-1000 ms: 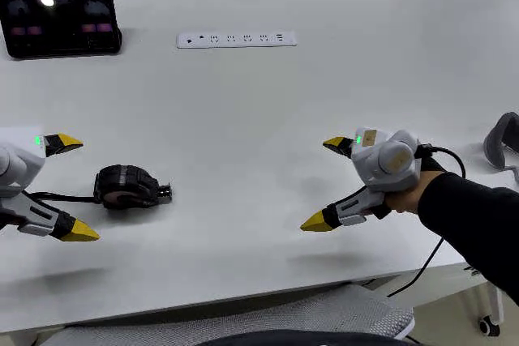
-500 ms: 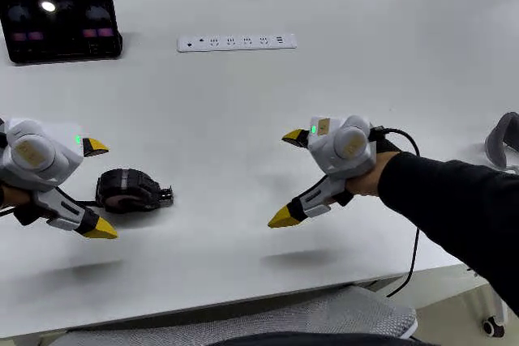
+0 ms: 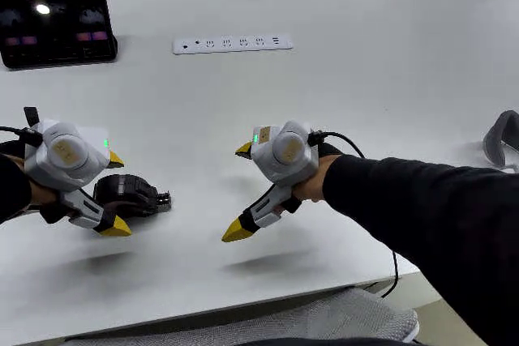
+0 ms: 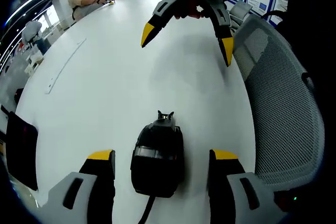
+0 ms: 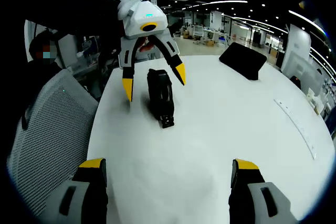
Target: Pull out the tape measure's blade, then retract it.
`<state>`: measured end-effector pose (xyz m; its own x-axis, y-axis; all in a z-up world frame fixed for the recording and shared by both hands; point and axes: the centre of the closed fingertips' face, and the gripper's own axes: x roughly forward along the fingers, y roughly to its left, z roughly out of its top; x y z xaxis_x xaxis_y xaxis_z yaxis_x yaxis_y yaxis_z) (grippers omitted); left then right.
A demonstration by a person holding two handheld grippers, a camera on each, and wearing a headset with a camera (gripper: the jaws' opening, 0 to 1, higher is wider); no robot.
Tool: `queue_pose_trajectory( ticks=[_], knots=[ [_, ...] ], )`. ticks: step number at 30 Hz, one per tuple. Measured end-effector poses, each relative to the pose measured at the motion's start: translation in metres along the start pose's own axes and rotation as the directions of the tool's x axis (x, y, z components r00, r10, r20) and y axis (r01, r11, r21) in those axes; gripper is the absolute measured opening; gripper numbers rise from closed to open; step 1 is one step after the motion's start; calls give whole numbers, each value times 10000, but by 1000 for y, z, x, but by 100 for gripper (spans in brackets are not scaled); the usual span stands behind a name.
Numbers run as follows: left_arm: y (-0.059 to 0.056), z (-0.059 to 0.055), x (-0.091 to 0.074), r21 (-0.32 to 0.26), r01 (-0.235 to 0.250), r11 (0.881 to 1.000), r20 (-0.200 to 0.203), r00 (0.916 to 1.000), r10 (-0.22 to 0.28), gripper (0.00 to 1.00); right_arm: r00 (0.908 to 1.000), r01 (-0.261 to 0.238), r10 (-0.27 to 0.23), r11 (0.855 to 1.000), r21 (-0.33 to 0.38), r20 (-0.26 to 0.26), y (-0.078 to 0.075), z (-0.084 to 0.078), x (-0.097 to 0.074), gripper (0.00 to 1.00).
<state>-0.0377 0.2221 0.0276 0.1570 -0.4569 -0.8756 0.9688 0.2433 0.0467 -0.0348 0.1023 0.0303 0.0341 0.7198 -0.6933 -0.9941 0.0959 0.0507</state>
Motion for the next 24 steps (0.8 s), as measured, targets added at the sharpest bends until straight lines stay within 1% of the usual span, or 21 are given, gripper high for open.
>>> queue_pose_trajectory(
  ticks=[2,3,4,5,7,8,10,12,13,14,15,16,17,18,20,21,24],
  knots=[
    [2,-1,1,54,-31,10000,-63,10000,32,63,9999,56,-57,9999,95,116,-3,7,4,99],
    [3,-1,2,60,-91,9999,-74,9999,91,59,9993,226,-235,9993,302,306,-7,12,5,99],
    [4,-1,3,105,-81,9999,-97,9999,82,53,9985,255,-281,9982,549,472,-10,17,7,99],
    [3,-1,4,96,-49,9999,-110,9999,50,51,9987,247,-266,9987,435,427,-10,19,9,99],
    [1,1,8,97,71,9999,-70,10000,-70,55,9983,274,-291,9991,333,497,-10,23,14,99],
    [-1,1,9,168,117,9998,-86,9999,-115,54,9984,236,-252,9992,330,501,-9,24,16,99],
    [-1,2,11,443,107,9990,-137,9999,-101,51,9987,157,-173,9993,326,484,-8,26,22,99],
    [-1,3,12,425,83,9991,-168,9998,-76,49,9988,101,-117,9994,333,485,-7,29,26,98],
    [0,2,14,355,82,9993,-161,9998,-76,46,9989,85,-98,9996,279,463,-8,29,27,94],
    [2,1,15,334,-74,9994,-175,9998,80,44,9992,47,-51,9999,110,391,-8,29,28,89],
    [3,1,15,392,-138,9991,-224,9996,147,42,9991,123,-127,9999,117,415,-9,30,29,83],
    [10,1,14,715,-445,9964,-266,9986,465,37,9990,160,-167,9997,159,416,-11,31,30,82],
    [7,-2,15,531,-288,9982,-377,9988,308,34,9992,143,-148,9998,152,369,-11,30,31,82],
    [7,0,17,411,-314,9987,-296,9990,326,34,9994,133,-135,9999,58,305,-12,29,32,81],
    [5,-1,18,467,-253,9986,-285,9992,267,34,9996,175,-170,9996,-222,215,-12,28,33,74],
    [5,-1,18,423,-259,9988,-281,9992,271,34,9998,123,-119,9996,-247,169,-12,27,33,70],
    [5,0,20,283,-345,9990,-212,9992,351,34,9998,124,-121,9995,-277,126,-14,27,40,65]
  ],
)
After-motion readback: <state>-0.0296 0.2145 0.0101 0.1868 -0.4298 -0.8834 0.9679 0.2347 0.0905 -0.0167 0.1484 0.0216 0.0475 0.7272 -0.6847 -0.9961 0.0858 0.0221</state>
